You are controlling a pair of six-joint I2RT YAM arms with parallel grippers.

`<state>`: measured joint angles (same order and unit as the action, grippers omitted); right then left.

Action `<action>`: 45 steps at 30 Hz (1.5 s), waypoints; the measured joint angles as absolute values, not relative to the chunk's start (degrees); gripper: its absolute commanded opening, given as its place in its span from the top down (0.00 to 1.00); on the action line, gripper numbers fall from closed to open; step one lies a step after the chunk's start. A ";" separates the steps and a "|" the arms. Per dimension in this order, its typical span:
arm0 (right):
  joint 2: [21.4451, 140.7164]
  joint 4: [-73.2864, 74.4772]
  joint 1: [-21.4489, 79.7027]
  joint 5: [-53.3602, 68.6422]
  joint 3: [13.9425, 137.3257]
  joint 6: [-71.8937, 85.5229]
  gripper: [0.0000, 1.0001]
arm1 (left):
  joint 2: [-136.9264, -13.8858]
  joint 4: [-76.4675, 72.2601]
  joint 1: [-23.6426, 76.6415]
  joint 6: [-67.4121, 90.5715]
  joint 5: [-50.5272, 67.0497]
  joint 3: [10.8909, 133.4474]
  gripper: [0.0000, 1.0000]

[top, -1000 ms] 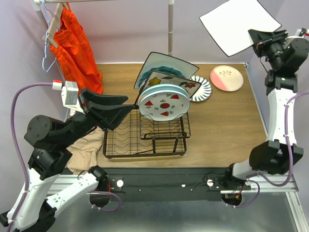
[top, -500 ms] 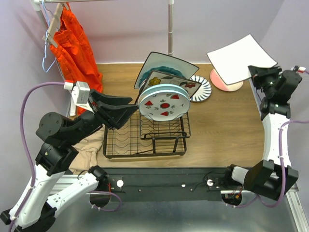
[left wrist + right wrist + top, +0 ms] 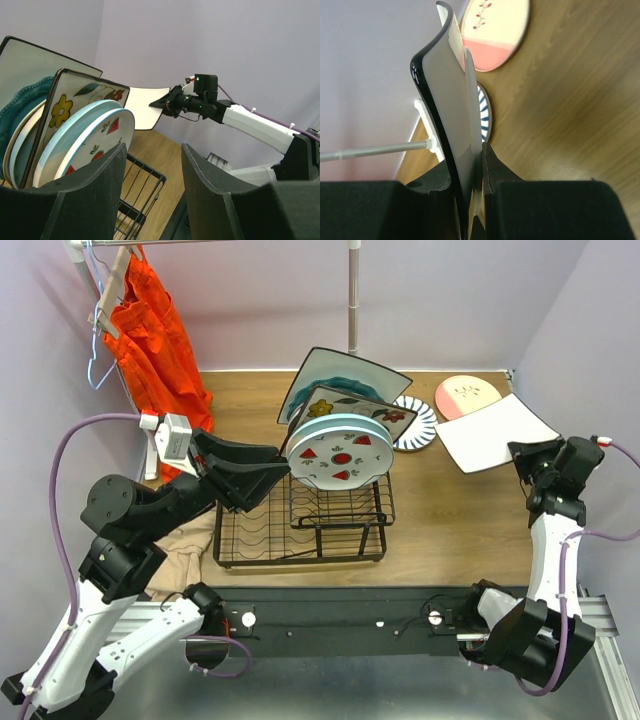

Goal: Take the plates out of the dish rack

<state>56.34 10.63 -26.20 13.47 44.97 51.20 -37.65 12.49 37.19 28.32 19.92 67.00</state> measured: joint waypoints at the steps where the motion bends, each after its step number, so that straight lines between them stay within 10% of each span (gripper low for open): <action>1: 56.21 10.66 -26.39 13.47 44.53 50.74 0.99 | -37.58 12.43 37.19 28.32 20.10 66.83 0.43; 25: 65.73 9.19 -35.66 15.40 37.85 41.23 0.98 | -37.45 11.42 37.19 28.32 20.91 65.87 0.43; 45: 74.94 -3.42 -41.52 22.37 33.74 43.00 0.60 | -37.39 10.31 37.19 28.29 20.91 65.84 0.44</action>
<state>74.94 -3.42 -41.52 22.37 33.74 43.00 -37.39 10.31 37.19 28.29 20.91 65.84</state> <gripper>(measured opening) 0.378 0.567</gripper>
